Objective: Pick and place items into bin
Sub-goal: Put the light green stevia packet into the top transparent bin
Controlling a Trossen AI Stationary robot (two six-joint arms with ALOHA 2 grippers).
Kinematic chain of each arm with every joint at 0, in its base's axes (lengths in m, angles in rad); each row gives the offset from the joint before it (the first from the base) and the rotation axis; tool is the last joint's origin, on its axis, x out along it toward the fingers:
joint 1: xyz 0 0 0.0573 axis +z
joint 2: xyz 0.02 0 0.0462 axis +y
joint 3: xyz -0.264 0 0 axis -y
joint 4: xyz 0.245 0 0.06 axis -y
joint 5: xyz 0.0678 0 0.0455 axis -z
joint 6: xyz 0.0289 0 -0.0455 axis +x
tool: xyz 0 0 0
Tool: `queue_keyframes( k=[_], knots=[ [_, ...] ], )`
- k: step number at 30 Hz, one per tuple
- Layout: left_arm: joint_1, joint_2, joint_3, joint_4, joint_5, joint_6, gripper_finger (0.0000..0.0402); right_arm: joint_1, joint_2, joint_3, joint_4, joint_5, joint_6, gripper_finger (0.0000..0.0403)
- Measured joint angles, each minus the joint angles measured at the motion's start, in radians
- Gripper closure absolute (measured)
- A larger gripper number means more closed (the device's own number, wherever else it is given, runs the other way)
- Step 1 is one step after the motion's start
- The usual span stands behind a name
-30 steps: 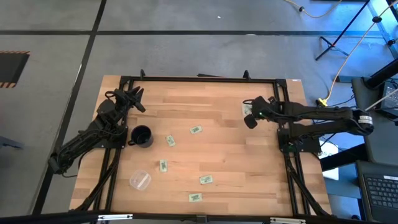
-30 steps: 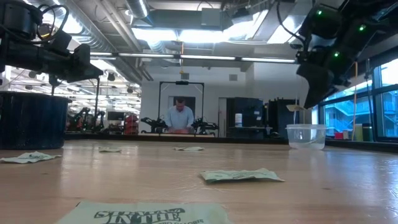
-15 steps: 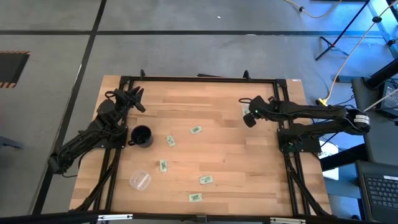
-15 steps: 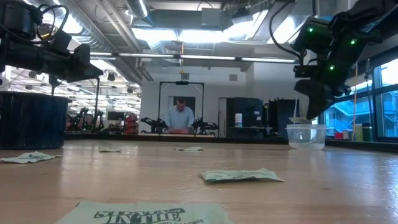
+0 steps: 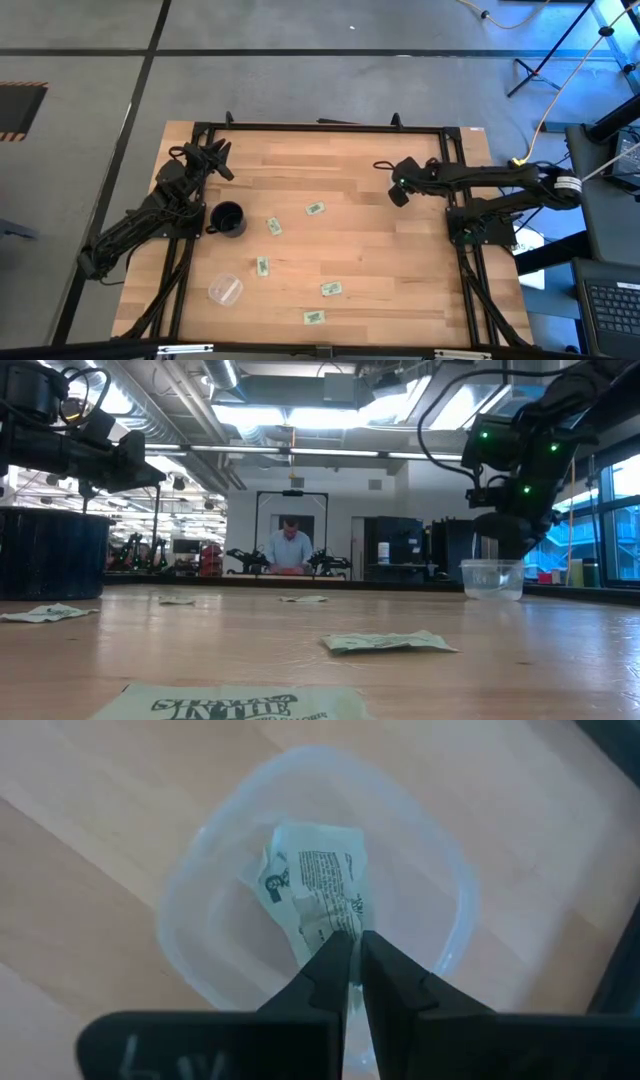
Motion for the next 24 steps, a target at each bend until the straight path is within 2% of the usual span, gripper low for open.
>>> queue_keyframes(
  k=[9,18,24],
  knots=[
    [0.000,0.000,0.000,0.000,0.000,0.000,0.0295,0.000,0.006,0.000,0.001,0.000,0.003,0.0365],
    [0.000,0.000,0.000,0.000,0.000,0.000,0.0295,0.000,0.005,0.001,0.000,0.000,0.008,0.0278],
    [0.000,0.000,0.000,0.000,0.000,0.000,0.0295,0.000,0.005,0.072,-0.047,0.001,0.006,0.0245]
  ],
)
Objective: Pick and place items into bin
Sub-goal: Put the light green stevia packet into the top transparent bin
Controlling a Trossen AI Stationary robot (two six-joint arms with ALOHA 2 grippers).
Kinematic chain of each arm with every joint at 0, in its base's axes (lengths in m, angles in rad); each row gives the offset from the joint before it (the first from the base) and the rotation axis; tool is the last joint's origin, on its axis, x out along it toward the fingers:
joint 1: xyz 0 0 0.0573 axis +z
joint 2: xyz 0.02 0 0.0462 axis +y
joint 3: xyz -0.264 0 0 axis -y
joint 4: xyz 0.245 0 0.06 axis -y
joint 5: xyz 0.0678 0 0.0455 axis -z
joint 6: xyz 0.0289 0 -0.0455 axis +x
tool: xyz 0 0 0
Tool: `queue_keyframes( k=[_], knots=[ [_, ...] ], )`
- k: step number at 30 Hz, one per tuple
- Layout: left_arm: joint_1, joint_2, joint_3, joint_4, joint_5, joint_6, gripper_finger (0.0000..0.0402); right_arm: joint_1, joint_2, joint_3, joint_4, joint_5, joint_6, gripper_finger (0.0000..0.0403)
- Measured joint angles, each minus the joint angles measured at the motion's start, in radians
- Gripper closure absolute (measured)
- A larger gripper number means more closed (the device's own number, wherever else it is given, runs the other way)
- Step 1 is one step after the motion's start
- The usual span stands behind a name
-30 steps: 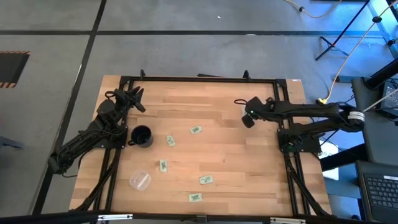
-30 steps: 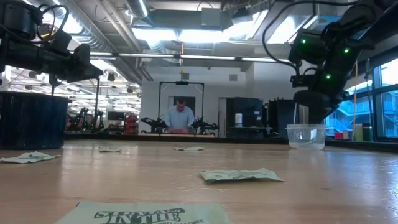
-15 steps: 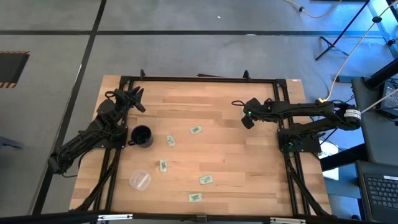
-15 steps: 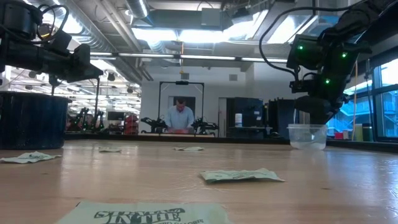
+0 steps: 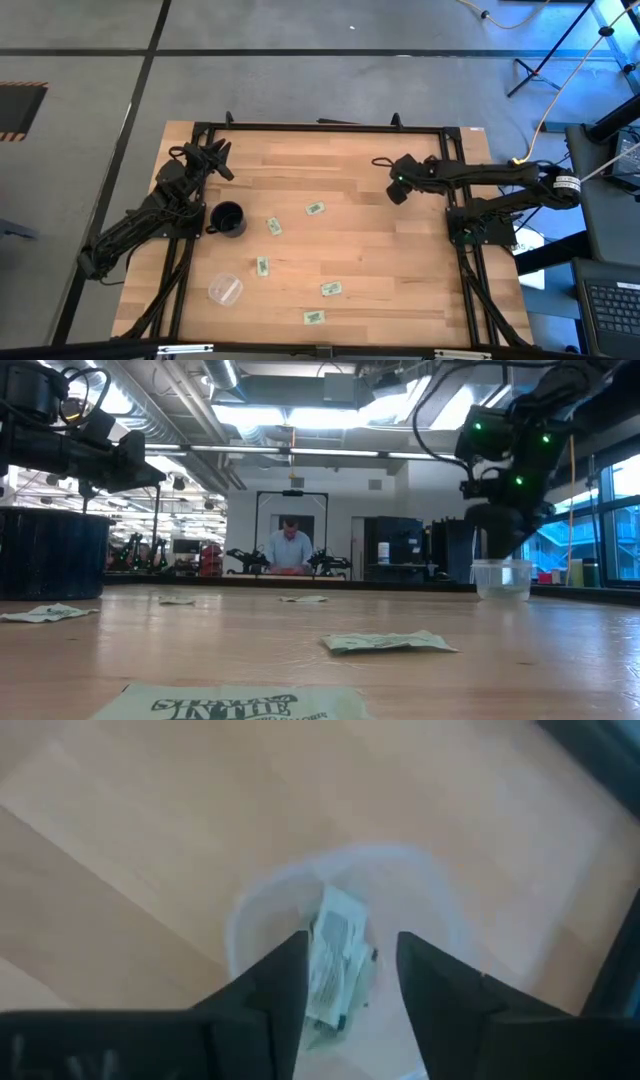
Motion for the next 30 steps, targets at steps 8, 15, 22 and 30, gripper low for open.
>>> queue_keyframes(
  k=[8,15,22,30],
  knots=[
    [0.000,0.000,0.000,0.000,0.000,0.000,0.0295,0.054,-0.001,0.137,0.013,-0.103,-0.093,0.0238],
    [0.000,0.000,0.000,0.000,0.000,0.000,0.0295,0.242,0.010,0.140,0.317,-0.357,-0.291,0.0238],
    [0.000,0.000,0.000,0.000,0.000,0.000,0.0295,0.445,0.072,0.140,0.490,-0.373,-0.439,0.0238],
    [0.000,0.000,0.000,0.000,0.000,0.000,0.0295,0.604,0.269,0.139,0.706,-0.409,-0.445,0.0238]
  ],
)
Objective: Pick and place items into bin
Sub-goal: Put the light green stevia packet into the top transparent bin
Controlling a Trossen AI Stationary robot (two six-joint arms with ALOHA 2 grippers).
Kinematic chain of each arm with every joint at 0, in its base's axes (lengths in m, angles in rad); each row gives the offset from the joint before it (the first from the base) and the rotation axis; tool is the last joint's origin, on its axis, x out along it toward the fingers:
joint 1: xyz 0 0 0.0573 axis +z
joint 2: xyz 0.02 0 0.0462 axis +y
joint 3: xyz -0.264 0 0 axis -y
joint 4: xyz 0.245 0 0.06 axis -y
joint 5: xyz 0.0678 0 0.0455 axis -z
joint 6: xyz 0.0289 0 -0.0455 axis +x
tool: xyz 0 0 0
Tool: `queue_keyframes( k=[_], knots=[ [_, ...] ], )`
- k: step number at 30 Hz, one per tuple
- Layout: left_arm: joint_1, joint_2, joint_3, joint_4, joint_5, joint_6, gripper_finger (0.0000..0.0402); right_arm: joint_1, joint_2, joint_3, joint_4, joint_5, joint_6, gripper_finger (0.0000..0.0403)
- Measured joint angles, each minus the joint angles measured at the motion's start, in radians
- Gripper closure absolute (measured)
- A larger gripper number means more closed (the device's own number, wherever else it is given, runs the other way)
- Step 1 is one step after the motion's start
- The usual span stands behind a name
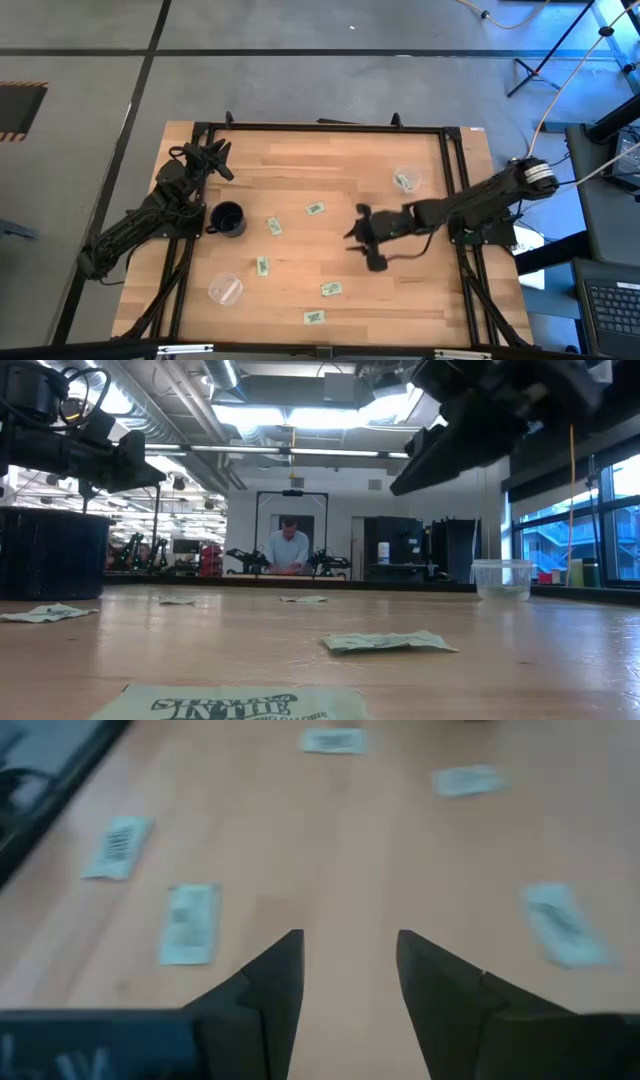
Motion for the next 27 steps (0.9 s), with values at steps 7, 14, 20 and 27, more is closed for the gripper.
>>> queue_keyframes(
  k=[7,14,20,27],
  knots=[
    [0.000,0.000,0.000,0.000,0.000,0.000,0.0295,0.085,0.157,-0.001,0.129,-0.022,0.004,0.0238],
    [0.000,0.000,0.000,0.000,0.000,0.000,0.0295,0.129,0.279,-0.001,0.276,-0.062,0.030,0.0238],
    [0.000,0.000,0.000,0.000,0.000,0.000,0.0295,0.138,0.344,-0.001,0.355,-0.071,0.030,0.0238],
    [0.000,0.000,0.000,0.000,0.000,0.000,0.0295,0.138,0.432,0.011,0.436,-0.071,0.027,0.0238]
  ],
)
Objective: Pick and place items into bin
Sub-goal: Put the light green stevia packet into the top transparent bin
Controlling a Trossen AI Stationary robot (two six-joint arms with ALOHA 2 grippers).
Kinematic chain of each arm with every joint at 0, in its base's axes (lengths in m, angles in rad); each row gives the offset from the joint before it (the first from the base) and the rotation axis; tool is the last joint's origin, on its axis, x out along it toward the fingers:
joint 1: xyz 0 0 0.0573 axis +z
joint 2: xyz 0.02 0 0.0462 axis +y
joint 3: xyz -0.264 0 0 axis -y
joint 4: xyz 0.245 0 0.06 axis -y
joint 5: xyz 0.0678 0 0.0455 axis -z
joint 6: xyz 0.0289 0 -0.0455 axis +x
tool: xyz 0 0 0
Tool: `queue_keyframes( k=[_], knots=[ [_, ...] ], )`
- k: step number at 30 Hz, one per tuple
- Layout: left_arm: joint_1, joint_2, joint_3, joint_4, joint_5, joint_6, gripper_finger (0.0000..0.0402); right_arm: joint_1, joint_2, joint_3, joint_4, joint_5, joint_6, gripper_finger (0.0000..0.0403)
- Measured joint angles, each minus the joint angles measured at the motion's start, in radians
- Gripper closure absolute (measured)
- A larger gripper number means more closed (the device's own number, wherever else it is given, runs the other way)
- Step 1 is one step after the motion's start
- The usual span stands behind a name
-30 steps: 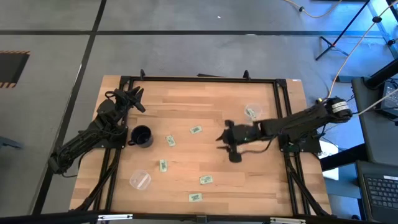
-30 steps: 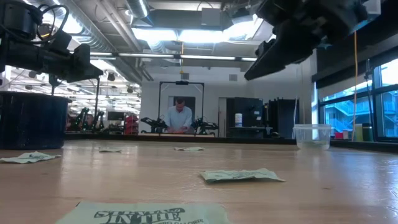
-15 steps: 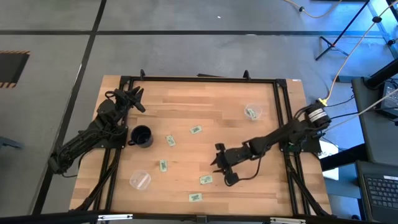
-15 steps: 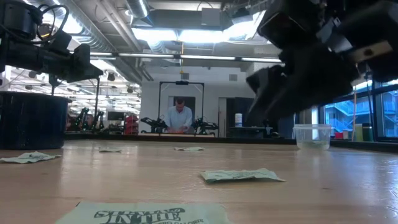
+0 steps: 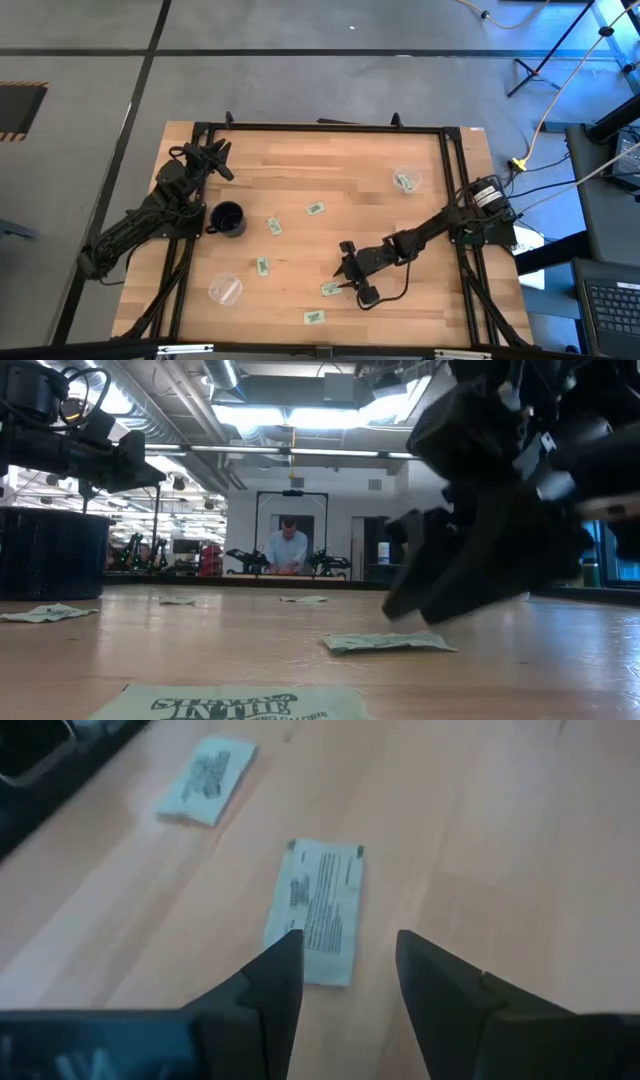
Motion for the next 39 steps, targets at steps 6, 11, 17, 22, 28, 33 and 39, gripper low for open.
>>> queue_keyframes(
  k=[6,11,17,22,28,33,39],
  knots=[
    [0.000,0.000,0.000,0.000,0.000,0.000,0.0295,-0.001,0.041,0.029,-0.003,-0.019,0.000,0.0243],
    [0.000,0.000,0.000,0.000,0.000,0.000,0.0295,-0.001,0.042,0.030,-0.020,-0.012,0.004,0.0276],
    [0.000,0.000,0.000,0.000,0.000,0.000,0.0295,-0.002,0.042,0.031,-0.026,-0.007,0.022,0.0321],
    [0.000,0.000,0.000,0.000,0.000,0.000,0.0295,-0.002,0.042,0.031,-0.037,-0.006,0.022,0.0346],
    [0.000,0.000,0.000,0.000,0.000,0.000,0.0295,-0.002,0.042,0.031,-0.052,-0.006,0.025,0.0371],
    [0.000,0.000,0.000,0.000,0.000,0.000,0.0295,-0.002,0.042,0.030,-0.053,-0.007,0.028,0.0398],
    [0.000,0.000,0.000,0.000,0.000,0.000,0.0295,0.001,0.005,0.025,-0.076,0.003,0.052,0.0400]
  ],
)
